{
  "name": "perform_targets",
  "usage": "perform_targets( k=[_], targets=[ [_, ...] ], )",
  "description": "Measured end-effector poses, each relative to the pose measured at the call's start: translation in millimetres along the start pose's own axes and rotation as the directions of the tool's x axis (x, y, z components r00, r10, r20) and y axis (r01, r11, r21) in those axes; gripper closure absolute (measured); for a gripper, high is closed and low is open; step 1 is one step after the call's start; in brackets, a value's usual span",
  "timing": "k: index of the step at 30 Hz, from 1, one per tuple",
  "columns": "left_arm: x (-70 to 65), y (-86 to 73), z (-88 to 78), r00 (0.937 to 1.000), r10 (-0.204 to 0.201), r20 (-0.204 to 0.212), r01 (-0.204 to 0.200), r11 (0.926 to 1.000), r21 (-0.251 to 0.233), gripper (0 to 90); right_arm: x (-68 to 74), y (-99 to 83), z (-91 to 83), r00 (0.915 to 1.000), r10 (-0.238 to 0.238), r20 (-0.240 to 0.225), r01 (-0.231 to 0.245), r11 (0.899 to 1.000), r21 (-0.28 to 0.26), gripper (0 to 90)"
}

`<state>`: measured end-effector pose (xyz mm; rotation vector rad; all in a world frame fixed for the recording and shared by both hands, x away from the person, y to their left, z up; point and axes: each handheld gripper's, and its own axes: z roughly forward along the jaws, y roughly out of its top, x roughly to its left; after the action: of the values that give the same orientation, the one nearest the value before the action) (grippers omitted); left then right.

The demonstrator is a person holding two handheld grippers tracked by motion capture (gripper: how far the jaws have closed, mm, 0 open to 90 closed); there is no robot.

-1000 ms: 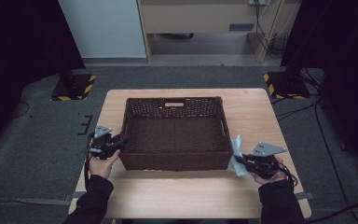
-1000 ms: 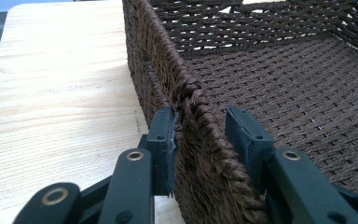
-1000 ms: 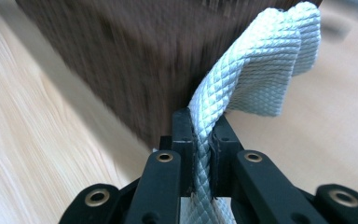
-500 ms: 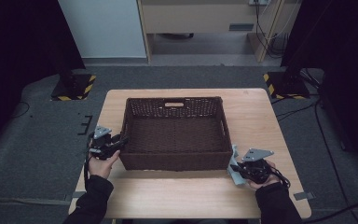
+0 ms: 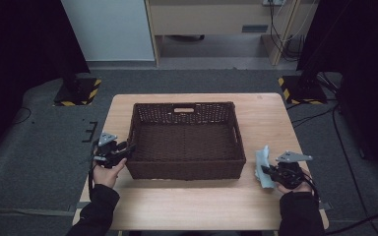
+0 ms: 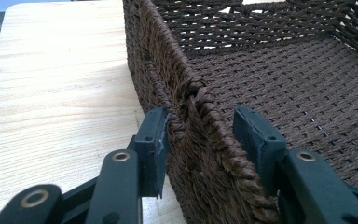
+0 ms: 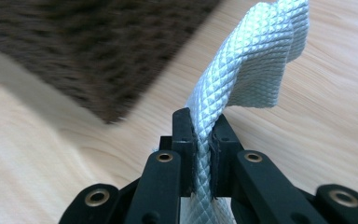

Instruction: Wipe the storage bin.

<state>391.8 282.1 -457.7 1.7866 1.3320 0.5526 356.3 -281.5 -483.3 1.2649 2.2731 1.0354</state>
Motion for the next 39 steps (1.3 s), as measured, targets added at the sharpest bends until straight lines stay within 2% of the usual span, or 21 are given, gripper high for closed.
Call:
perform_targets(
  k=[4, 6, 11, 15, 19, 23, 25, 27, 29, 30, 32, 35, 36, 38, 39],
  targets=[
    [0.1, 0.1, 0.1, 1.0, 0.002, 0.001, -0.002, 1.0, 0.0, 54.4, -14.4, -8.2, -0.1, 0.9954, 0.074, 0.061, -0.075, 0.997, 0.027, 83.9],
    [0.3, 0.0, 0.0, 1.0, 0.002, 0.002, -0.002, 1.0, 0.002, 54.3, -18.8, -11.9, 2.6, 0.9939, 0.087, 0.067, -0.09, 0.995, 0.043, 83.5],
    [0.5, -0.2, 0.0, 1.0, -0.001, 0.003, 0.001, 1.0, 0.0, 53.9, -22.8, -16.5, 9.2, 0.9901, 0.103, 0.096, -0.109, 0.992, 0.062, 73.7],
    [0.8, -0.3, 0.0, 1.0, -0.001, 0.005, 0.001, 1.0, 0.0, 53.7, -24.2, -16.6, 7.6, 0.9875, 0.091, 0.128, -0.097, 0.995, 0.035, 65.1],
    [0.9, -0.4, 0.0, 1.0, 0.003, 0.006, -0.003, 1.0, -0.003, 53.2, -25.1, -15.3, 4.9, 0.9787, 0.097, 0.181, -0.098, 0.995, -0.004, 55.9],
    [1.7, -0.7, 0.3, 0.9999, -0.001, 0.013, 0.001, 1.0, -0.005, 52.8, -25.8, -12.7, 0.4, 0.9734, 0.1, 0.206, -0.092, 0.995, -0.046, 54.0],
    [1.6, -0.7, 0.3, 0.9999, 0.0, 0.012, 0.0, 1.0, -0.005, 52.9, -25.8, -12.2, 1.6, 0.9747, 0.101, 0.199, -0.095, 0.995, -0.041, 55.3],
    [1.5, -0.8, 0.2, 0.9999, -0.001, 0.012, 0.001, 1.0, -0.004, 52.9, -25.2, -12.8, 4.5, 0.9751, 0.106, 0.195, -0.105, 0.994, -0.013, 58.2],
    [1.7, -0.7, 0.3, 0.9999, -0.001, 0.013, 0.001, 1.0, -0.004, 52.9, -26.5, -13.5, 6.4, 0.978, 0.101, 0.182, -0.105, 0.994, 0.014, 69.8],
    [1.7, -0.8, 0.3, 0.9999, -0.002, 0.014, 0.002, 1.0, -0.004, 52.8, -26.9, -13.0, 6.0, 0.9774, 0.123, 0.172, -0.128, 0.992, 0.017, 75.0],
    [1.5, -0.8, 0.1, 0.9999, 0.001, 0.012, -0.001, 1.0, -0.004, 52.7, -28.5, -12.9, 4.2, 0.9783, 0.124, 0.166, -0.13, 0.991, 0.026, 81.6],
    [1.6, -0.7, -0.2, 0.9999, 0.002, 0.01, -0.002, 1.0, -0.004, 52.4, -28.9, -14.8, -0.5, 0.9759, 0.137, 0.17, -0.145, 0.989, 0.037, 84.0],
    [1.7, -0.7, -0.6, 1.0, 0.005, 0.006, -0.004, 1.0, -0.004, 52.3, -28.9, -15.5, -3.7, 0.9761, 0.128, 0.176, -0.137, 0.99, 0.039, 84.2],
    [1.8, -0.5, -1.3, 1.0, 0.007, 0.004, -0.007, 1.0, -0.005, 52.2, -29.5, -15.8, -11.2, 0.9721, 0.117, 0.204, -0.129, 0.991, 0.047, 84.4],
    [1.6, -0.5, -1.7, 1.0, 0.009, 0.0, -0.009, 0.9999, -0.006, 52.2, -30.7, -16.4, -13.4, 0.969, 0.133, 0.208, -0.143, 0.989, 0.037, 84.4]
  ],
)
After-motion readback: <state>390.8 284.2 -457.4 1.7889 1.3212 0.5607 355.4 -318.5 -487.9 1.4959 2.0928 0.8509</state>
